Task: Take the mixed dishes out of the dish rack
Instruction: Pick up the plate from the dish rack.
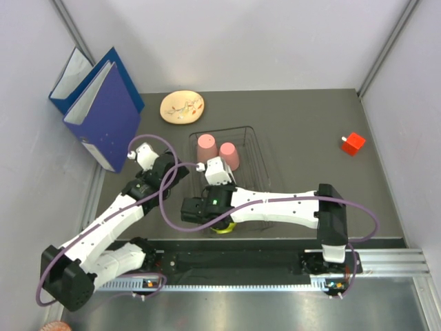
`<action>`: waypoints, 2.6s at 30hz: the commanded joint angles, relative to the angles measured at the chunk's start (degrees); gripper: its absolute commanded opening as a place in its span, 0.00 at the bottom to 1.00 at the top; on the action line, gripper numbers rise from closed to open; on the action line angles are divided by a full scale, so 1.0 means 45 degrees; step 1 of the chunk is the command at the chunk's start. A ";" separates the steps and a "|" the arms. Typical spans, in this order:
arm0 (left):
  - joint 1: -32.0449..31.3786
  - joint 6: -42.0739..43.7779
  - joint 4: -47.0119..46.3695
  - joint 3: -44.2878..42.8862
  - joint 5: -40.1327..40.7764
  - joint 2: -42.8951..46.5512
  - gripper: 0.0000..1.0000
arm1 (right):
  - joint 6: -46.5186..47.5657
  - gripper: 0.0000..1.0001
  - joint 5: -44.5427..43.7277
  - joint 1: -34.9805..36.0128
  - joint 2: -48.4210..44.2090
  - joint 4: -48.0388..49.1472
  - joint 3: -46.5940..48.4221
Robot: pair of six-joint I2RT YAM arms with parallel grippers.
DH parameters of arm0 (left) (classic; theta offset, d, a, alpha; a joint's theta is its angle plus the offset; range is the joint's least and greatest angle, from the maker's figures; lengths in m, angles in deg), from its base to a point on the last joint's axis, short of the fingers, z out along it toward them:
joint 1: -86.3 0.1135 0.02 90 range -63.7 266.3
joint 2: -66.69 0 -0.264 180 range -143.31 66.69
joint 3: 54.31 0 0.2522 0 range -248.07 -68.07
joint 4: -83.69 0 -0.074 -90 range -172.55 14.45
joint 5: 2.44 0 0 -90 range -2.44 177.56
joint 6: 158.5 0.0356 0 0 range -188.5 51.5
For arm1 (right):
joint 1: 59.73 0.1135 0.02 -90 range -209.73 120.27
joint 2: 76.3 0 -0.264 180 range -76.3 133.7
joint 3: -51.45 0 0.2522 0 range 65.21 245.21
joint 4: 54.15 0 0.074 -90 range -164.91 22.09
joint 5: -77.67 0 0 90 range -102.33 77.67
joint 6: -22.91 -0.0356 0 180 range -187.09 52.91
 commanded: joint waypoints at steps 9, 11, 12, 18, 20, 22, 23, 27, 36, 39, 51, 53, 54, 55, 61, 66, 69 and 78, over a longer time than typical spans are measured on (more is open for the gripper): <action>-0.0025 0.0368 -0.1552 0.0211 -0.1178 -0.1058 0.73 | 0.0125 0.00 -0.1492 0.0088 -0.0941 -0.0597 0.0962; -0.0025 0.0426 -0.1921 0.0308 -0.1489 -0.1390 0.53 | 0.0125 0.00 -0.1531 0.0108 -0.0979 -0.0597 0.0962; -0.0025 0.0465 -0.2020 0.0328 -0.1549 -0.1488 0.46 | 0.0106 0.00 -0.1531 0.0088 -0.0980 -0.0578 0.0962; -0.0025 0.0544 -0.2470 0.0309 -0.2174 -0.2464 0.10 | 0.0164 0.00 -0.1551 0.0088 -0.1077 -0.0578 0.0923; -0.0025 0.0504 -0.2548 0.0328 -0.2214 -0.2485 0.13 | 0.0164 0.00 -0.1531 0.0088 -0.1058 -0.0578 0.0922; -0.0025 0.0524 -0.2529 0.0328 -0.2175 -0.2349 0.24 | 0.0145 0.00 -0.1531 0.0088 -0.1038 -0.0597 0.0922; -0.0025 0.0524 -0.2529 0.0348 -0.2117 -0.2232 0.30 | 0.0144 0.00 -0.1512 0.0088 -0.1019 -0.0597 0.0922; -0.0025 0.0738 -0.2549 0.0407 -0.1765 -0.1433 0.50 | 0.0164 0.00 -0.1511 0.0088 -0.0980 -0.0578 0.0961; -0.0025 0.0973 -0.2646 0.0367 -0.1823 -0.1196 0.51 | 0.0144 0.00 -0.1472 0.0088 -0.0843 -0.0578 0.1040; -0.0025 0.0954 -0.2802 0.0445 -0.1960 -0.1157 0.51 | 0.0144 0.00 -0.1492 0.0088 -0.0843 -0.0578 0.1020; -0.0025 0.1325 -0.3135 0.0426 -0.2389 -0.1057 0.50 | 0.0184 0.00 -0.1414 0.0088 -0.0667 -0.0539 0.1117; -0.0025 0.1364 -0.3368 0.0465 -0.2857 -0.1622 0.49 | 0.0222 0.00 -0.1375 0.0088 -0.0648 -0.0539 0.1156; -0.0025 0.1422 -0.3466 0.0523 -0.3013 -0.1819 0.45 | 0.0223 0.00 -0.1394 0.0088 -0.0648 -0.0539 0.1157; -0.0025 0.1480 -0.3621 0.0582 -0.3363 -0.2014 0.42 | 0.0242 0.00 -0.1375 0.0069 -0.0667 -0.0539 0.1157; -0.0025 0.1442 -0.3974 0.0875 -0.3367 -0.2642 0.00 | 0.0378 0.00 -0.1414 0.0069 -0.0726 -0.0539 0.1137; -0.0025 0.1792 -0.4072 0.0701 -0.3288 -0.2855 0.00 | 0.0612 0.00 -0.1511 0.0069 -0.0804 -0.0539 0.1410; -0.0025 0.2008 -0.3878 0.0194 -0.3483 -0.3421 0.00 | 0.0905 0.00 -0.1648 0.0069 -0.0862 -0.0539 0.1703; -0.0025 0.2204 -0.4111 -0.0784 -0.4147 -0.5062 0.00 | 0.1667 0.00 -0.1921 0.0069 -0.1116 -0.0597 0.2348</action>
